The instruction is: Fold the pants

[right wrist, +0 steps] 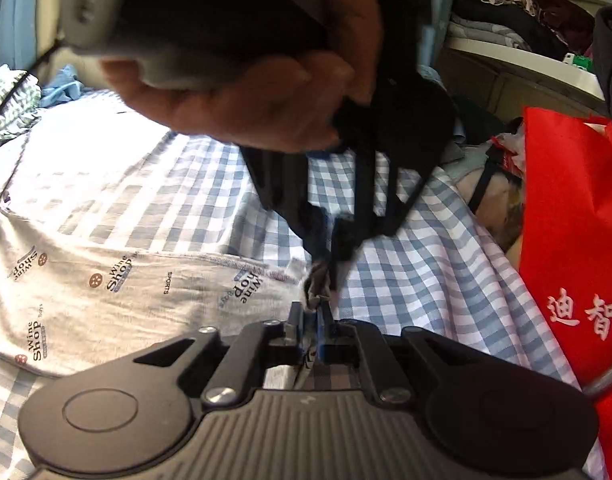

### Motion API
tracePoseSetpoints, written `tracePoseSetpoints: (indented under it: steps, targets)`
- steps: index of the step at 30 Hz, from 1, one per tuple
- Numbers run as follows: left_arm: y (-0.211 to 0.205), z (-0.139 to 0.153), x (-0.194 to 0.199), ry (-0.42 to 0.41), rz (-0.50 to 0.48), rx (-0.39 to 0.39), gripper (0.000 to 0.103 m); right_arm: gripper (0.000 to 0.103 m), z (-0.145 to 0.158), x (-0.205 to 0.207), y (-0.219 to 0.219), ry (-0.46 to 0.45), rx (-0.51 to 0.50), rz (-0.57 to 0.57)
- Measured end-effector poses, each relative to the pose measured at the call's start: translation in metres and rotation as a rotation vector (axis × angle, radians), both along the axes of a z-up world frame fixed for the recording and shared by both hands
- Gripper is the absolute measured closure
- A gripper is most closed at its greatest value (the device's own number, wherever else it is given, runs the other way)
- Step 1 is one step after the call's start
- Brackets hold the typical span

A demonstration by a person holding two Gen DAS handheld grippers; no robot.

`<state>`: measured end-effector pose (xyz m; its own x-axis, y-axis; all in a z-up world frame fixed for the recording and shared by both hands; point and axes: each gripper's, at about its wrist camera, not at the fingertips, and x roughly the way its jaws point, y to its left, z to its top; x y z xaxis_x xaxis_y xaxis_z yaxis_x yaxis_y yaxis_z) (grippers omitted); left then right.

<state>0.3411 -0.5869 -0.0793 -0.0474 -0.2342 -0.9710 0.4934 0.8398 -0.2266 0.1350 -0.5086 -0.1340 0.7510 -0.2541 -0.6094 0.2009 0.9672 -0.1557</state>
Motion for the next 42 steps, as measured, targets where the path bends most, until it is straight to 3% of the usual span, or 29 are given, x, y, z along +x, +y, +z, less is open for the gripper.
tracePoseSetpoints:
  steps: [4, 9, 11, 13, 17, 22, 28, 35, 42]
  targets:
    - [0.022, 0.017, -0.005, -0.013, 0.021, -0.053, 0.099, 0.064, 0.003, -0.003, 0.013, 0.015, -0.015, -0.010]
    - [0.055, 0.036, -0.007, -0.018, 0.056, -0.110, 0.099, 0.064, 0.013, -0.004, 0.037, -0.008, -0.072, 0.038]
    - [0.073, 0.042, -0.008, -0.024, 0.082, -0.133, 0.099, 0.070, 0.016, -0.003, 0.048, -0.019, -0.093, 0.067]
    - [0.096, 0.046, -0.009, -0.031, 0.118, -0.156, 0.099, 0.089, 0.019, -0.002, 0.059, -0.021, -0.099, 0.102]
    - [0.151, 0.054, -0.016, -0.066, 0.196, -0.185, 0.099, 0.096, 0.026, 0.000, 0.089, -0.042, -0.110, 0.192]
    - [0.223, 0.055, -0.028, -0.113, 0.281, -0.195, 0.099, 0.099, 0.029, 0.004, 0.132, -0.032, -0.115, 0.334]
    - [0.292, 0.022, -0.028, -0.117, 0.343, -0.178, 0.099, 0.099, 0.015, 0.016, 0.177, 0.063, -0.099, 0.456]
    - [0.327, -0.026, -0.027, -0.124, 0.356, -0.170, 0.099, 0.099, -0.016, 0.043, 0.202, 0.212, -0.041, 0.486]
    - [0.346, -0.036, -0.024, -0.103, 0.362, -0.209, 0.099, 0.099, -0.019, 0.046, 0.220, 0.261, -0.027, 0.463]
